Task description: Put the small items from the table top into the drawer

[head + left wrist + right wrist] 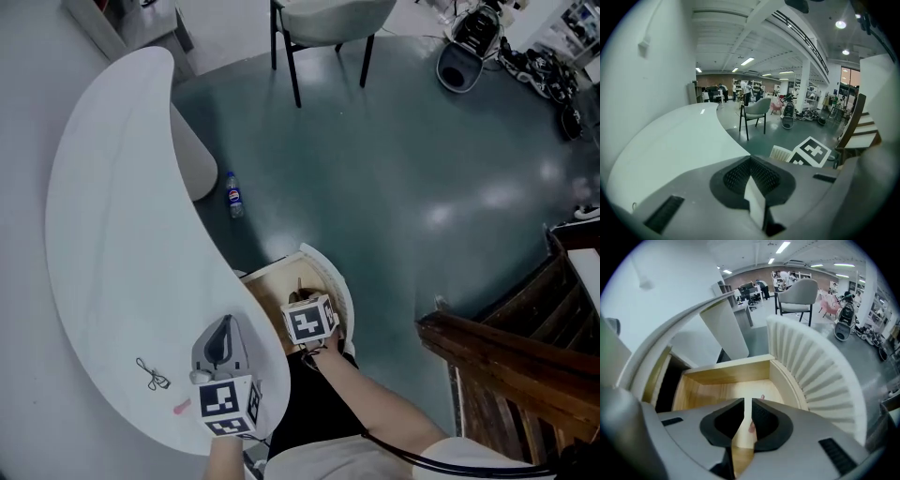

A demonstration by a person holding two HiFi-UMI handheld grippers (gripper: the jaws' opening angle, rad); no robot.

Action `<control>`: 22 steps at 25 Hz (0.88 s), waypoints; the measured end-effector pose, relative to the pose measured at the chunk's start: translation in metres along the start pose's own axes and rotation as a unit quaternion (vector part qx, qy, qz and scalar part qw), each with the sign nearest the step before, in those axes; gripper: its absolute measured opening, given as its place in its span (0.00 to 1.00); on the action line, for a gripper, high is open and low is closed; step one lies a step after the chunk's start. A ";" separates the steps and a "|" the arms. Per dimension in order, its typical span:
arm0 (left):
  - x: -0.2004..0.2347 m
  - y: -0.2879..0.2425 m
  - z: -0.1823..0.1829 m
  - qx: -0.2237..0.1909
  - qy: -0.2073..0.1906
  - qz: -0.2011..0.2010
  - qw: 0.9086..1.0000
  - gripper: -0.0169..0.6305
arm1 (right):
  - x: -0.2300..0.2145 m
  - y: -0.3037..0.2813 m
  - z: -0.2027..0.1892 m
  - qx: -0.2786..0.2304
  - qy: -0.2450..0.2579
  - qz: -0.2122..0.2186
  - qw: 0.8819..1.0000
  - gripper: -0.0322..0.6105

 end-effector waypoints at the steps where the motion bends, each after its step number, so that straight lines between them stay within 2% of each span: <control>1: -0.003 0.007 0.001 -0.004 -0.001 0.005 1.000 0.06 | 0.003 0.011 0.000 -0.005 0.007 0.005 1.000 0.15; 7: -0.011 0.044 0.024 -0.042 0.008 0.033 0.999 0.06 | 0.017 0.078 0.017 -0.049 0.043 0.029 0.997 0.15; 14: -0.036 0.099 0.029 -0.078 0.006 0.043 0.996 0.06 | 0.025 0.158 0.010 -0.104 0.073 0.049 0.991 0.15; 22: -0.075 0.169 0.039 -0.123 0.009 0.051 0.991 0.06 | 0.037 0.265 0.003 -0.195 0.121 0.059 0.972 0.15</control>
Point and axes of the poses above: the fingertips, and each gripper's own axes: y backward along the fingers, x to its left, z out of its top, the point moved 7 cm from there along y, backward along the fingers, and after that the axes turned 9 degrees about y, right-handed, at the moved point
